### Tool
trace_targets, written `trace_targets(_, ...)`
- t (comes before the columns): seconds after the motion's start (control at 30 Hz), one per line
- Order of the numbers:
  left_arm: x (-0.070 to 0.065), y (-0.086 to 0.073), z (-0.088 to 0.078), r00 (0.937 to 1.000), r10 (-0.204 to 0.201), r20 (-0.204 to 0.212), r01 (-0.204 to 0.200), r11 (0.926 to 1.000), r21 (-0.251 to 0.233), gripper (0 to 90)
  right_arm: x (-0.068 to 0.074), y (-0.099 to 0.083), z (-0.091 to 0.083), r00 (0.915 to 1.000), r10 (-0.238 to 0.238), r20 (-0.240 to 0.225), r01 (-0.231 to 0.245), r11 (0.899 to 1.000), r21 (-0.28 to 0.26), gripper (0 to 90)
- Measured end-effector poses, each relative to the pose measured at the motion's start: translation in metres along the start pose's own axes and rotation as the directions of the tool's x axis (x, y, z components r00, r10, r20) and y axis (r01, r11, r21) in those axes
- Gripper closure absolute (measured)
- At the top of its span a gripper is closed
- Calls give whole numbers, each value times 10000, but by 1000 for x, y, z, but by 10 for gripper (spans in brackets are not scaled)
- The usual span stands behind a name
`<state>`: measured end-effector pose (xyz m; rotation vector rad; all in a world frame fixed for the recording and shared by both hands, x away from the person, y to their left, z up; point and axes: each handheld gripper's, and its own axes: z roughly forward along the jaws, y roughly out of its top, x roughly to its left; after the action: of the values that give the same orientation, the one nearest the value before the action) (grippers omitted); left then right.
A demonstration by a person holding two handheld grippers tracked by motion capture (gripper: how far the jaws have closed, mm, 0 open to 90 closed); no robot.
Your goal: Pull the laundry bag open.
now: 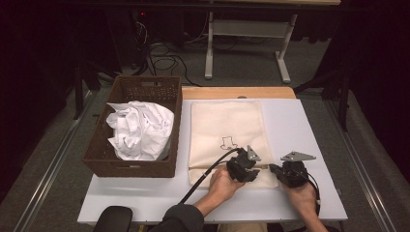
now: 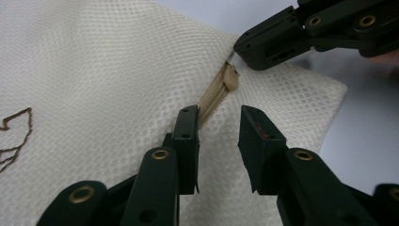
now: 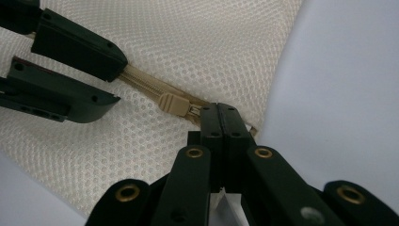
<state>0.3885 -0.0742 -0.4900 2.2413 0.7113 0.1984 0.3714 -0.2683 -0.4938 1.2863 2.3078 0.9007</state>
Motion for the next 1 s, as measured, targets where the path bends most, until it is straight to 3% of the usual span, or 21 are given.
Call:
trace_targets(0.8,-2,11,24,9997,113,228,-113,9999,20,780,-2,-3,4,9999,64,-90,-65,10000,-43,900)
trace_targets(1.0,0,13,28,9990,-90,445,91,10000,0,804,-2,-3,4,9999,87,-104,-87,9999,-53,900)
